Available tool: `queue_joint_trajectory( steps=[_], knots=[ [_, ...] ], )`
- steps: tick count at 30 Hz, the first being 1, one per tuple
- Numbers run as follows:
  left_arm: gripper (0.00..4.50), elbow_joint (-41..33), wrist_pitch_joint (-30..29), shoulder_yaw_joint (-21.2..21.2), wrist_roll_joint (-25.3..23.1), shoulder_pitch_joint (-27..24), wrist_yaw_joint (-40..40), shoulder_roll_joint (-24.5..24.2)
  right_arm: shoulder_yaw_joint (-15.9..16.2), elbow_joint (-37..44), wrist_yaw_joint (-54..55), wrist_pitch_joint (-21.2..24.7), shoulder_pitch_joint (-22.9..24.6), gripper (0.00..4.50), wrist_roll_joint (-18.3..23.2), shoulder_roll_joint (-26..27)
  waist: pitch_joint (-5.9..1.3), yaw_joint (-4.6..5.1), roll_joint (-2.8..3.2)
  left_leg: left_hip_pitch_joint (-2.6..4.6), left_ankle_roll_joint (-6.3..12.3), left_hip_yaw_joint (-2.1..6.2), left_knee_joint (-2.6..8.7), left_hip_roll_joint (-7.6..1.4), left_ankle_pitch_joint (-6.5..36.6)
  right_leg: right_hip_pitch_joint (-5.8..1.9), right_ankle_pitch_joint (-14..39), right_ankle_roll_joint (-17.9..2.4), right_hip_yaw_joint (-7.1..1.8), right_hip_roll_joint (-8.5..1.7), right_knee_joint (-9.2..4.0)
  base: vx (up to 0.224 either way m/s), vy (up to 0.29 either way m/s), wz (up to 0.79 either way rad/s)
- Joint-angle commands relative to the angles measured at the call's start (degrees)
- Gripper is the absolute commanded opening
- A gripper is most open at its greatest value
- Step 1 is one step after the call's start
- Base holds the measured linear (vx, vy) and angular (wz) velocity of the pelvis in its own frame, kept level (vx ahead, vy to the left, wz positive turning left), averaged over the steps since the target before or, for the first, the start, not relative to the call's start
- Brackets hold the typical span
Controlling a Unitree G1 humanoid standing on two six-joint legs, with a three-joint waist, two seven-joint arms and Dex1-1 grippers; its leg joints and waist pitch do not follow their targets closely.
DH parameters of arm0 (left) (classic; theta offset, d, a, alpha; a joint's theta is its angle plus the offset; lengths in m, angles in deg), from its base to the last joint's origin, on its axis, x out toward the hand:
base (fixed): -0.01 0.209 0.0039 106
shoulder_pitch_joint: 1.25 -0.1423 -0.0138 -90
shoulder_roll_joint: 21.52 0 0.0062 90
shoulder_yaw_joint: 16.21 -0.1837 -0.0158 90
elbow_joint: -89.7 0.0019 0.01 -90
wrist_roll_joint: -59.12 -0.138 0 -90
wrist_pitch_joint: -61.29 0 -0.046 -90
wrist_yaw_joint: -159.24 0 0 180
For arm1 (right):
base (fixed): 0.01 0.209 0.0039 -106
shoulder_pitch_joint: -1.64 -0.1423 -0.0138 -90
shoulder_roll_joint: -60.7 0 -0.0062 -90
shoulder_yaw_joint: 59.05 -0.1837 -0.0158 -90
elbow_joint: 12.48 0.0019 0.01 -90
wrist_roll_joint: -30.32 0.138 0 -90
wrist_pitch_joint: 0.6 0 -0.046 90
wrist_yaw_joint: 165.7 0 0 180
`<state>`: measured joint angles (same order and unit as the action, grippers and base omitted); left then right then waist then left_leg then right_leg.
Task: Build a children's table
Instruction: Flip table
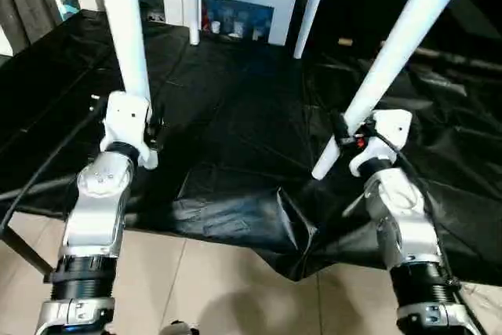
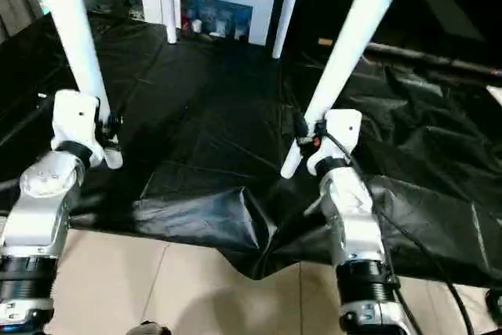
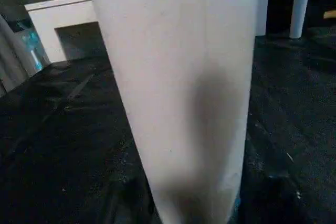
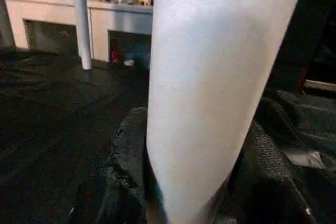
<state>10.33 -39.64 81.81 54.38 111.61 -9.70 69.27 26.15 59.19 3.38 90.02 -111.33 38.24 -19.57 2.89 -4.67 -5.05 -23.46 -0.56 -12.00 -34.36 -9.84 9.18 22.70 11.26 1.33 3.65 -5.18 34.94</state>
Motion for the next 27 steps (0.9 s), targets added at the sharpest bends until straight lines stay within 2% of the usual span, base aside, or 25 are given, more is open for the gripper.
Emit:
queue_joint_trajectory(
  steps=[1,2,3,4,5,6,7,8,9,10,11,12,13,14,16,18,19,21,22,23,24,25,26,27],
  knots=[
    [1.57,2.48,0.69,-5.59,-4.33,-1.37,1.94,-0.38,4.78,-0.85,-1.31,1.79,-0.19,2.13,-3.33,0.30,-2.22,1.29,1.43,3.45,-7.90,2.93,5.88,-3.67,31.23,0.40,20.38,-4.52,-2.76,-3.21,-5.33,0.000,0.000,0.00],
    [2.13,3.72,1.33,-4.91,-2.93,-1.81,2.47,-0.32,4.83,-1.82,-1.77,1.48,-0.28,2.27,-3.28,0.51,-1.95,1.38,0.99,3.56,-7.70,2.94,5.87,-3.69,31.93,0.66,21.95,-4.28,-2.79,-3.29,-5.62,0.000,0.000,0.00],
    [2.13,4.60,2.08,-4.52,-2.26,-2.10,2.70,-0.35,4.66,-1.96,-1.88,1.46,-0.29,2.27,-3.19,0.57,-1.91,1.40,1.19,3.67,-7.65,3.07,5.83,-3.64,32.58,0.72,23.30,-4.16,-2.82,-3.43,-5.69,0.000,0.000,0.00],
    [2.27,5.51,2.83,-4.47,-2.03,-2.41,2.98,-0.68,4.52,-1.91,-1.86,1.51,-0.27,2.35,-3.23,0.61,-1.61,1.78,0.95,3.65,-7.67,3.25,5.93,-3.66,33.52,0.82,26.21,-3.67,-2.84,-3.50,-6.16,0.000,0.000,0.00],
    [2.27,6.13,3.54,-4.38,-1.85,-2.80,3.30,-0.99,4.42,-1.71,-1.90,1.63,-0.17,2.35,-3.23,0.54,-1.45,2.11,0.66,3.48,-7.48,3.34,5.96,-3.63,33.46,0.89,26.80,-3.34,-2.87,-3.51,-6.24,0.000,0.000,0.00],
    [2.27,6.36,3.84,-4.25,-1.75,-3.01,3.37,-1.12,4.39,-1.54,-1.95,1.71,-0.10,2.49,-3.22,0.47,-1.38,2.56,0.85,3.22,-7.57,3.58,6.10,-3.64,33.85,0.70,28.04,-3.17,-2.78,-3.54,-6.08,0.000,0.000,0.00],
    [2.57,6.39,4.69,-3.65,-1.42,-3.61,3.18,-1.42,4.35,-0.61,-2.09,2.11,0.39,2.71,-3.02,0.14,-1.21,3.04,0.73,3.11,-7.81,3.76,6.27,-3.75,34.39,0.66,28.29,-3.12,-2.72,-3.47,-6.09,0.000,0.000,0.00],
    [2.68,5.79,4.78,-3.28,-1.18,-4.23,3.15,-1.64,4.25,0.44,-2.24,2.41,0.93,2.73,-2.69,-0.14,-1.28,3.12,0.73,3.17,-7.79,3.77,6.23,-3.76,34.30,0.66,27.65,-3.37,-2.72,-3.44,-6.04,0.000,0.000,0.00],
    [2.68,3.83,4.41,-2.30,-0.30,-5.47,3.03,-1.76,3.98,2.40,-2.56,2.85,2.00,2.73,-2.13,-0.61,-1.45,3.13,0.84,3.20,-7.32,3.57,6.13,-3.85,32.82,0.68,24.65,-4.19,-2.92,-3.53,-5.84,0.000,0.000,0.00],
    [2.74,1.30,3.76,-1.45,0.43,-6.85,2.93,-1.89,3.78,4.46,-2.79,3.19,3.21,2.91,-1.77,-1.06,-1.34,3.22,0.96,2.73,-6.62,3.39,6.28,-3.96,30.24,0.43,20.86,-5.07,-3.01,-3.47,-5.58,0.000,0.000,0.00],
    [2.87,-0.18,3.39,-1.04,0.78,-7.65,2.85,-1.93,3.69,5.61,-2.90,3.36,3.92,3.05,-1.61,-1.30,-1.45,3.02,1.19,2.68,-6.40,3.30,6.27,-4.07,28.73,0.22,18.45,-5.51,-3.02,-3.43,-5.28,0.000,0.000,0.00],
    [3.03,-2.30,2.85,-0.56,1.14,-8.76,2.76,-1.92,3.42,7.14,-2.93,3.62,4.86,3.14,-1.20,-1.44,-1.49,3.13,1.38,2.49,-5.86,3.13,6.33,-4.17,25.93,-0.01,14.03,-6.40,-2.98,-3.16,-4.73,0.000,0.000,0.00],
    [3.03,-3.39,2.66,-0.33,1.37,-9.37,2.67,-1.94,3.24,7.96,-2.93,3.77,5.36,3.14,-0.96,-1.48,-1.67,3.08,1.33,2.42,-5.43,3.07,6.29,-4.28,23.56,-0.27,10.81,-6.90,-2.90,-3.06,-4.32,0.052,-0.001,-0.03],
    [3.17,-9.20,1.24,1.10,2.42,-12.51,2.42,-2.02,2.85,12.29,-3.49,4.56,8.03,3.25,-0.12,-1.86,-1.84,3.04,1.57,2.13,-4.28,2.78,5.95,-4.24,19.00,-0.62,4.98,-7.95,-2.89,-2.98,-3.73,0.058,-0.007,-0.03],
    [3.33,-14.52,-0.11,2.74,3.70,-15.21,2.11,-1.72,2.58,15.80,-3.73,5.44,10.37,3.49,0.20,-2.21,-1.37,2.95,1.62,1.75,-2.54,2.46,5.91,-4.17,16.32,-0.75,1.96,-8.65,-2.88,-2.96,-3.68,0.058,-0.011,-0.04],
    [3.48,-21.63,-1.71,4.62,5.82,-19.41,1.69,-0.71,2.42,21.09,-5.13,6.46,13.95,3.58,1.93,-2.72,-1.44,2.70,2.18,2.00,-1.17,2.17,5.59,-4.03,14.29,-1.02,-1.03,-9.83,-2.99,-2.86,-3.48,0.055,-0.018,-0.03],
    [3.58,-22.50,-1.85,4.73,6.12,-20.00,1.74,-0.57,2.41,21.79,-5.29,6.62,14.41,3.62,2.11,-2.80,-1.29,2.67,1.81,1.92,-0.43,2.10,5.54,-4.16,13.21,-1.25,-2.48,-10.17,-2.98,-2.89,-3.53,0.000,0.000,0.00],
    [3.58,-27.03,-2.54,4.68,7.99,-23.37,2.22,0.44,2.22,25.44,-5.80,7.77,16.84,3.62,3.24,-3.22,-1.14,2.65,1.88,1.92,0.08,2.05,5.65,-4.11,13.14,-1.31,-2.00,-10.38,-2.96,-2.78,-3.63,0.000,0.000,0.00],
    [3.58,-29.23,-2.44,4.32,8.42,-25.25,2.06,1.17,1.97,27.21,-5.84,8.40,18.23,3.62,3.86,-3.45,-0.97,2.60,2.25,2.01,-0.19,2.08,5.85,-4.17,15.04,-1.23,1.46,-10.20,-3.00,-2.74,-4.02,0.000,0.000,0.00],
    [3.58,-29.94,-2.56,4.15,8.56,-25.80,2.00,1.40,1.91,27.78,-5.83,8.78,18.67,3.62,4.01,-3.56,-0.86,2.63,2.21,2.04,-0.44,2.11,5.96,-4.25,16.13,-1.19,3.23,-9.92,-3.02,-2.74,-4.27,0.000,0.000,0.00],
    [3.58,-33.43,-3.42,3.06,8.76,-28.59,1.64,2.41,1.68,30.49,-5.84,10.38,20.99,3.62,4.51,-4.14,-0.71,2.52,2.59,2.09,-1.48,2.26,6.17,-4.35,18.29,-1.18,6.79,-9.12,-3.09,-2.81,-4.51,0.000,0.000,0.00],
    [3.58,-35.04,-5.27,2.64,8.70,-29.78,1.18,2.95,1.59,31.73,-6.02,10.93,22.25,3.62,4.81,-4.33,-0.45,2.59,2.63,2.19,-2.68,2.30,6.37,-4.39,21.07,-0.83,10.39,-8.16,-3.12,-2.71,-4.98,0.000,0.000,0.00],
    [3.58,-37.37,-6.88,1.99,8.88,-31.39,0.31,4.14,1.51,33.73,-6.57,11.60,24.45,3.62,5.60,-4.62,-0.66,2.57,2.90,2.36,-3.38,2.37,6.34,-4.33,22.22,-0.85,11.59,-7.86,-3.13,-2.71,-5.00,0.000,0.000,0.00],
    [3.58,-39.47,-7.53,1.60,8.67,-32.72,-0.82,5.35,1.32,35.60,-6.96,12.54,26.31,3.62,6.50,-4.80,-0.48,2.53,2.67,2.53,-4.05,2.42,6.39,-4.51,23.89,-0.65,12.60,-7.04,-3.29,-2.64,-5.31,0.000,0.000,0.00]
  ],
)
